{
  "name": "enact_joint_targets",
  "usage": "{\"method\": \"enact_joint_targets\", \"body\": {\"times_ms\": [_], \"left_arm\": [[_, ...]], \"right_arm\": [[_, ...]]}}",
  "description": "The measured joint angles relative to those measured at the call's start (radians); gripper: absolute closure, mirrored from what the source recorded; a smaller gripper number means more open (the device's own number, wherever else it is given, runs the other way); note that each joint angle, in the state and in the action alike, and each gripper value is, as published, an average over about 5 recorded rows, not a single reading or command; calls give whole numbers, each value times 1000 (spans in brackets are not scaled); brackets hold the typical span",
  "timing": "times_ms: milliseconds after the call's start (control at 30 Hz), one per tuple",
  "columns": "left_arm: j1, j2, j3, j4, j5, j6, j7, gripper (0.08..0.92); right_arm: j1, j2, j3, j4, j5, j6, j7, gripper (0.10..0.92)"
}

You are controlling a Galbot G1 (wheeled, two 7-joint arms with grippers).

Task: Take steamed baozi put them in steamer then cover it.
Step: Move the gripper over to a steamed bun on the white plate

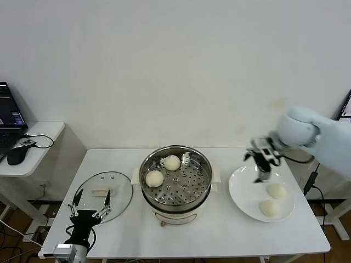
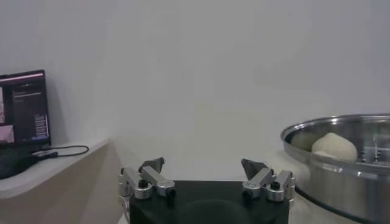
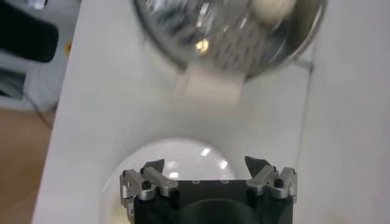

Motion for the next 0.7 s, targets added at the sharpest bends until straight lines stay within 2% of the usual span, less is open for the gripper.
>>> {"method": "enact_joint_targets", "body": {"times_ms": [333,700], "left_arm": [[5,-2,3,4,12,2,-1,177],[3,-8,-2,10,18,4,-1,177]], "right_arm": [[-376,-82,277,-18,-138,52,12,202],[-548,-40,398,-93,-216,74,54,203]]}}
